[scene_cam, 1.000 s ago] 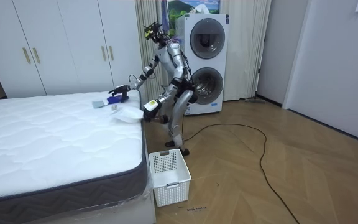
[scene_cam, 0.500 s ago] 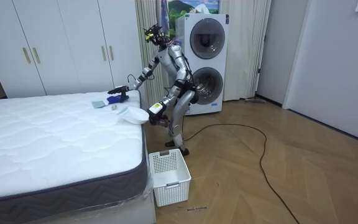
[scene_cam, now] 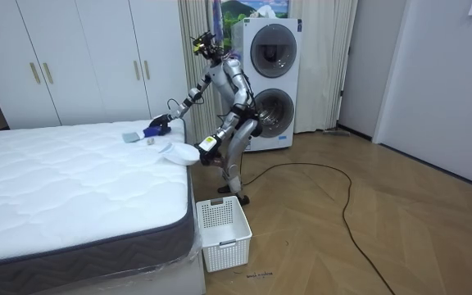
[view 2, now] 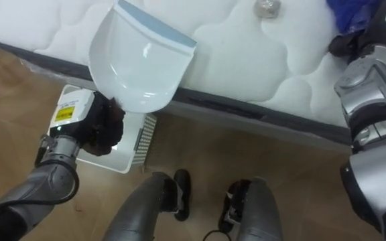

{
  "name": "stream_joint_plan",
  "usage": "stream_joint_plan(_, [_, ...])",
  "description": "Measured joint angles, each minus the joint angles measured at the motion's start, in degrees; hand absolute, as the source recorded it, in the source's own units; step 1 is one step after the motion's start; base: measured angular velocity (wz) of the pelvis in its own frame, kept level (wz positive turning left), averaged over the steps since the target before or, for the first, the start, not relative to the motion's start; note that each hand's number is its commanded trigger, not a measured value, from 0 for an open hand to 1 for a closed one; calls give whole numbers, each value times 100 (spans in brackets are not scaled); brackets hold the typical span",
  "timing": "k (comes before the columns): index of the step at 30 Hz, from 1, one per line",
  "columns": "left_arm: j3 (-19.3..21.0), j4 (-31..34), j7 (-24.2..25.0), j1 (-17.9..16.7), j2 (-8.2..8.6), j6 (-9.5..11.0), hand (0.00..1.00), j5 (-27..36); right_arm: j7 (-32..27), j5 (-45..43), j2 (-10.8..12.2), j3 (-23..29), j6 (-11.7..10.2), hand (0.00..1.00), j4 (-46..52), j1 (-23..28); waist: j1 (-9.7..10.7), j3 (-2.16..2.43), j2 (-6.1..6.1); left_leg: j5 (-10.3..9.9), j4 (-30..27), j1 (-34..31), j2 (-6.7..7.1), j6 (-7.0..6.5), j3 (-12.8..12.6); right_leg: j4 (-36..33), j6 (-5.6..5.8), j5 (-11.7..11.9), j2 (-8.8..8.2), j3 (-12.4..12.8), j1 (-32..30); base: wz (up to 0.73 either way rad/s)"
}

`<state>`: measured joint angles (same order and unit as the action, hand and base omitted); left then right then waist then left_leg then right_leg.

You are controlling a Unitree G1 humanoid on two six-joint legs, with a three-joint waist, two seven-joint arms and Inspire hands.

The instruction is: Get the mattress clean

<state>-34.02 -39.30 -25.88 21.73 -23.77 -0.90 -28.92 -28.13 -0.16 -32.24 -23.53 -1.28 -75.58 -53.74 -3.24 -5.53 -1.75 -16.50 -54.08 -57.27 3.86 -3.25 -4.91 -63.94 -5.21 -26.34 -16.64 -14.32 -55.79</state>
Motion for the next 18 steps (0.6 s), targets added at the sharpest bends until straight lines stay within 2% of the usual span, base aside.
stream_joint_plan(4, [1,0,150,12,0,-69,100,0,312,-8,-131,-4,18,100,-56,2,-20,8,-30,-1,-3,38,-11,1,5,1,-2,-1,8,-16,44,0])
stream_joint_plan(12, [5,45,409,43,3,-138,100,-10,678,-7,-239,17,99,100,-56,4,-54,20,-212,9,54,95,-17,23,0,13,-40,-24,12,-19,81,0])
stream_joint_plan(18, [35,45,476,58,3,-159,100,-13,842,-2,-283,24,83,100,-52,4,-58,31,-235,30,89,101,-27,62,8,17,-70,-41,24,-30,80,0])
